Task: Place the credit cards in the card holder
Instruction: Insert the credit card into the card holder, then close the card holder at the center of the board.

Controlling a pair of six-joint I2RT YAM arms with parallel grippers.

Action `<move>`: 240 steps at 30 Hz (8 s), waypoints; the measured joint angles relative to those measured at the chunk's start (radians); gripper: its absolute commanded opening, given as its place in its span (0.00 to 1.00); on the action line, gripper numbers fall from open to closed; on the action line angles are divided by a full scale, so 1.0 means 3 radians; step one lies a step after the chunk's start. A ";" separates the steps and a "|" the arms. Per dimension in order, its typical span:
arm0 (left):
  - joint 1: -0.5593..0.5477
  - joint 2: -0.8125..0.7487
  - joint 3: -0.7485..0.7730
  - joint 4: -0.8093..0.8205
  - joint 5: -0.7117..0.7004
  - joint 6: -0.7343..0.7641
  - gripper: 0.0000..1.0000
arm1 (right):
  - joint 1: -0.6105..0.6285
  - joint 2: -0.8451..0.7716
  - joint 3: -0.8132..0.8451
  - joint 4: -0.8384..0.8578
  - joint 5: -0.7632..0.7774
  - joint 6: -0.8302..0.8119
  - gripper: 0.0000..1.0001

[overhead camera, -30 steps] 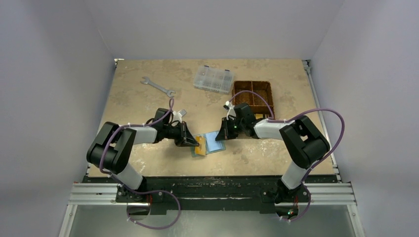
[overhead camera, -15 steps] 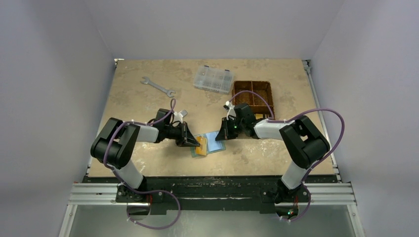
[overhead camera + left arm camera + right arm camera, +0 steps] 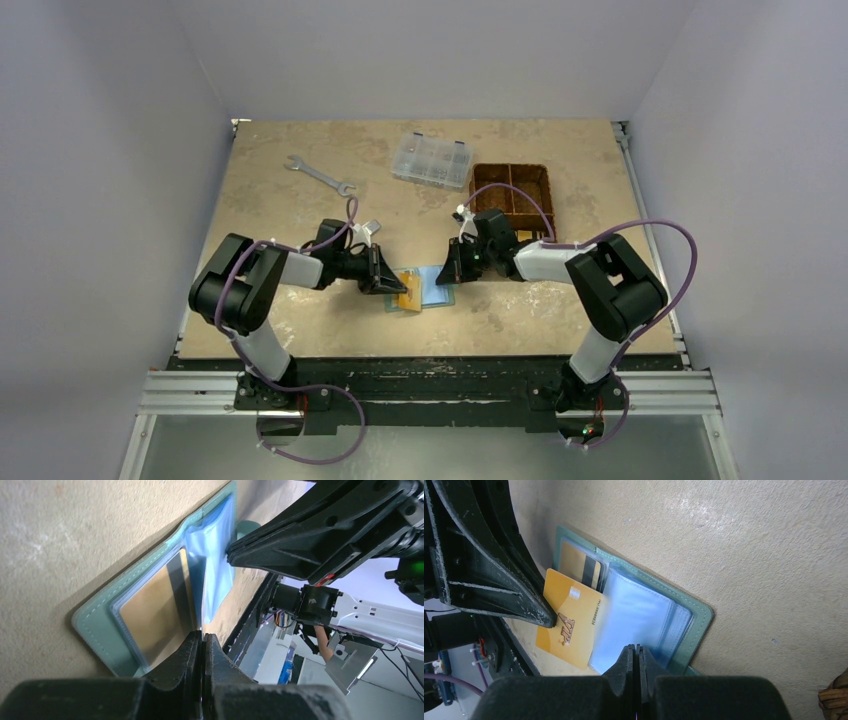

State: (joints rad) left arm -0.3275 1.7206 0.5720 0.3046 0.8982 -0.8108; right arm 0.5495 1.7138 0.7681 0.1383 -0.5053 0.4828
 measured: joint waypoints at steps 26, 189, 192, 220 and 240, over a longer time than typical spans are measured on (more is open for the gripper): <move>-0.0008 0.0108 0.0000 0.0418 -0.0028 -0.0132 0.00 | 0.0000 0.0006 -0.0006 0.0023 -0.0005 0.0001 0.00; -0.0876 -0.0148 0.0191 0.0661 -0.0991 -0.0841 0.72 | 0.0046 -0.1040 -0.0093 -0.1157 0.0786 0.0075 0.46; -0.0876 -0.0131 0.0198 0.0610 -0.0992 -0.0810 0.62 | 0.0014 -0.0999 -0.0093 -0.1171 0.0843 0.0076 0.42; -0.0874 0.0112 0.0308 0.0216 -0.1048 -0.0542 0.00 | 0.0015 -0.0557 0.0231 -0.1003 0.0752 -0.0018 0.37; -0.0874 0.0112 0.0328 0.0165 -0.1047 -0.0488 0.00 | 0.0132 -0.0449 0.0387 -0.1055 0.0758 -0.0112 0.43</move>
State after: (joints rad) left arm -0.5896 1.7542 0.6704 0.3542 0.5842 -0.9573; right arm 0.5892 1.5791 0.8841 -0.1783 -0.2779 0.4492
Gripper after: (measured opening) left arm 0.026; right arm 0.423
